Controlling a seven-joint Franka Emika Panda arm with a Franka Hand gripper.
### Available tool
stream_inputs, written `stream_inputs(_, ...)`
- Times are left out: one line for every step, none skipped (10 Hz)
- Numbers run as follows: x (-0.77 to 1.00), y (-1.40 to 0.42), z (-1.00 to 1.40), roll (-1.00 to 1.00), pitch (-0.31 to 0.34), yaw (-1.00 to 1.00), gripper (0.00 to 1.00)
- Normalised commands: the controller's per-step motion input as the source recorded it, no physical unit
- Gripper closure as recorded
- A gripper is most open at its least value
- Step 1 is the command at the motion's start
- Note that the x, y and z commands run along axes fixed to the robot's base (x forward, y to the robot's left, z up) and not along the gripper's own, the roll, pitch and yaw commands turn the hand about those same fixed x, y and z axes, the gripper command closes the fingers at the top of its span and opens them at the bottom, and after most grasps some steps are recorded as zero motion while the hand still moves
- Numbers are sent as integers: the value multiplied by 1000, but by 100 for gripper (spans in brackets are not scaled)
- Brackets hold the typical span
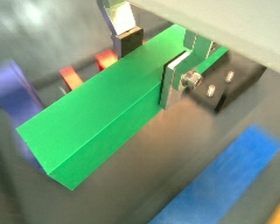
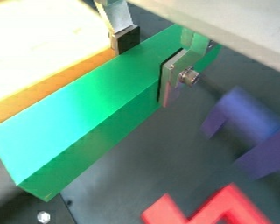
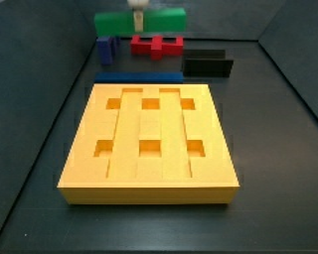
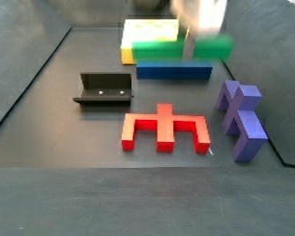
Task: Pick up the green object. Move up. Move to above the board. Insert the green object.
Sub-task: Move to above the board.
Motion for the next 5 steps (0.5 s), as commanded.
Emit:
stream_inputs(-9,3,1400,8,7,-6,100)
stream_inputs(6,3,1400,4,24,-2,100)
stream_inputs(10,2,1400,4,64,-8,100)
stream_inputs(19,3,1400,2,69,-3,100)
stream_inputs(18,1,549,0,70,-5,100)
